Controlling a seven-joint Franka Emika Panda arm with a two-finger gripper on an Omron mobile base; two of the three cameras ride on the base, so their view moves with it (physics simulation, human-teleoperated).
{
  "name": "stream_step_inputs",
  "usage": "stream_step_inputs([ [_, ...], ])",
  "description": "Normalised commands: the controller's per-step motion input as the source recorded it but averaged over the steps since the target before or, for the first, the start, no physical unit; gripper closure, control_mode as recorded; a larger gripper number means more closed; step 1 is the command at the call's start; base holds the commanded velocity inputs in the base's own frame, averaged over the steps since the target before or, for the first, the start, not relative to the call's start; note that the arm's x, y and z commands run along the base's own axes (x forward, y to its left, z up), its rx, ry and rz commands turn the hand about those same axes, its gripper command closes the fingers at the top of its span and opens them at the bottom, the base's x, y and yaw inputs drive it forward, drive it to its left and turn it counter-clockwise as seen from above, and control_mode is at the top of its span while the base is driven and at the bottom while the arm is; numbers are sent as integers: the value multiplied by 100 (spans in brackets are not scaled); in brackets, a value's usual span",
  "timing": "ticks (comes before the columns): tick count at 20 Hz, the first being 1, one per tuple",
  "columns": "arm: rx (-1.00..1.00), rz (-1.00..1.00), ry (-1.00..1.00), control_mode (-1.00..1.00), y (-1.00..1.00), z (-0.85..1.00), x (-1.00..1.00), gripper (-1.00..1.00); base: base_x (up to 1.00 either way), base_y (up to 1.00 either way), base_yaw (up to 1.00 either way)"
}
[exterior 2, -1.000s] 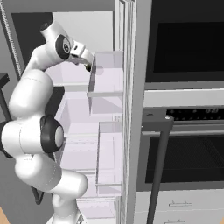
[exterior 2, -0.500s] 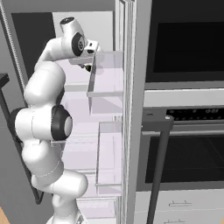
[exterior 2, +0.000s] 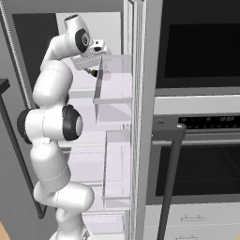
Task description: Place one eggplant and one chicken drumstick in each tupperware on the nearby counter, to pack two identical lunches.
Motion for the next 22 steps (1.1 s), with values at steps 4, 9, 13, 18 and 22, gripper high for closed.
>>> stream_step_inputs([
  [4, -5, 18, 9, -100, 0, -32, 0, -100, 0, 0, 0],
  [9, -7, 19, 1, -100, 0, -28, -10, -100, 0, 0, 0],
  [13, -10, 18, 0, -100, 0, -42, -8, -100, 0, 0, 0],
  [18, -11, 15, 0, -100, -6, -65, 1, -100, 0, 0, 0],
  [22, -3, 10, 0, -100, -10, -45, 19, -100, 0, 0, 0],
])
